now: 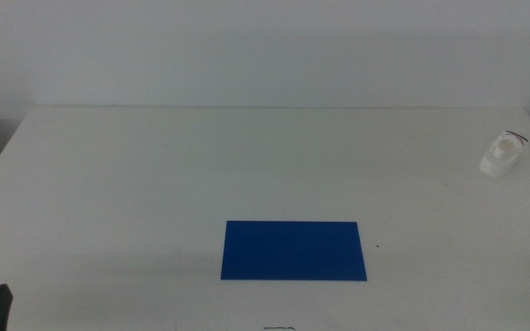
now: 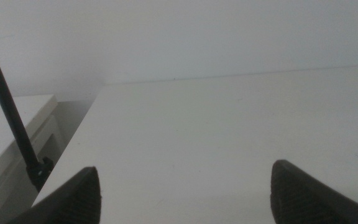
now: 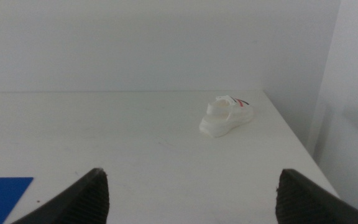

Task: Use one arm to grab the shoe from the table and place it on the mat.

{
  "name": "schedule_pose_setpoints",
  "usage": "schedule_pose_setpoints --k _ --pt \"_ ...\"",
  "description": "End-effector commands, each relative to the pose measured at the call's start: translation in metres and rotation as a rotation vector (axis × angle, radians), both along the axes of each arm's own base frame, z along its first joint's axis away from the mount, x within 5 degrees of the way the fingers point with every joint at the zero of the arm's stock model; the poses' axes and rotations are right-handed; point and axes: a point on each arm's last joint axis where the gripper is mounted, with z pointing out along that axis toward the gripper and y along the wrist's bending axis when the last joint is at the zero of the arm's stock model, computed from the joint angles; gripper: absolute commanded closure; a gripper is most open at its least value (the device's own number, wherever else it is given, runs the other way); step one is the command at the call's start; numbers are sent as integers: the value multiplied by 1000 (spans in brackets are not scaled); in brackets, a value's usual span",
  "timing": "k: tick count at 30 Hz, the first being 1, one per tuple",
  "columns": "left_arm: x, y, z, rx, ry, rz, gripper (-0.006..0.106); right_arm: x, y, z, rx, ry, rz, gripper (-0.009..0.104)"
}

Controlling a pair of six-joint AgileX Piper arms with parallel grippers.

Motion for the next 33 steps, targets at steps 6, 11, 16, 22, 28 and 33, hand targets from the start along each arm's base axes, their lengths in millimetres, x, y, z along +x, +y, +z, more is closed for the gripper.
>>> schedule_pose_setpoints --k 6,11,16,22,28,33 --pt "-1 0 10 -22 -106 1 7 -2 0 15 -44 -120 -2 1" --pt "-1 0 10 -22 -106 1 7 2 0 25 33 -86 -5 1" --pt "-1 0 10 -22 -106 1 7 24 -1 62 29 38 -13 1" --pt "-1 0 10 -22 -106 1 7 83 -1 117 237 297 -50 1" --pt "-1 0 10 -22 -106 1 7 137 0 131 291 365 -58 1" --pt "-1 0 10 -22 -106 1 7 164 1 109 340 463 -74 1"
